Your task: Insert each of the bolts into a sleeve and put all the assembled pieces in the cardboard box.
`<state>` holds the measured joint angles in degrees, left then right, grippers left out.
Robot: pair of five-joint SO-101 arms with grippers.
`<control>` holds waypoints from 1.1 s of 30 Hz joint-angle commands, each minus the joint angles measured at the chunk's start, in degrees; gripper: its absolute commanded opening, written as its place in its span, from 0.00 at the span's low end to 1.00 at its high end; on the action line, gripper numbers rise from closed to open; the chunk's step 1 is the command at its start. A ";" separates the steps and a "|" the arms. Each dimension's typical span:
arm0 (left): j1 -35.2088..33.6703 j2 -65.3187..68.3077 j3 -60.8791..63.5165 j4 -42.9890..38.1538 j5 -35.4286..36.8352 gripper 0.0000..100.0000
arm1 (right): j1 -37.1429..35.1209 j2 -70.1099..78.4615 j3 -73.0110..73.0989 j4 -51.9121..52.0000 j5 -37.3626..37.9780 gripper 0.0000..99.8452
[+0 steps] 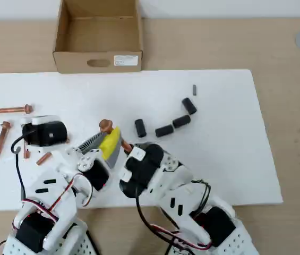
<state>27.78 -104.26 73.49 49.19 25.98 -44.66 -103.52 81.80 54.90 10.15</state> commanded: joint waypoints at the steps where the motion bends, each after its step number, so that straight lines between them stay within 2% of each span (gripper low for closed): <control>1: 3.60 -0.13 -0.53 2.29 -3.16 0.00 | -0.40 -9.54 -4.35 -1.67 0.44 0.01; 5: 9.58 -0.13 -0.70 7.47 -4.04 0.00 | -0.40 -9.54 -4.44 -1.67 0.44 0.01; 12: 10.90 -0.13 -0.35 11.78 -6.24 0.00 | -0.40 -9.54 -4.44 -1.67 0.44 0.01; 24: 5.89 -0.13 -0.62 11.69 -11.16 0.01 | -0.40 -9.54 -4.26 -1.58 0.44 0.01; 30: 1.14 -0.04 -0.79 11.87 -11.34 0.17 | -0.40 -9.54 -4.00 -1.41 0.44 0.01; 33: 0.53 -0.04 -0.88 12.04 -11.34 0.17 | -0.40 -9.54 -4.00 -1.41 0.44 0.01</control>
<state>29.71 -104.44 73.41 61.05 14.99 -44.66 -103.52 81.36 54.99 10.24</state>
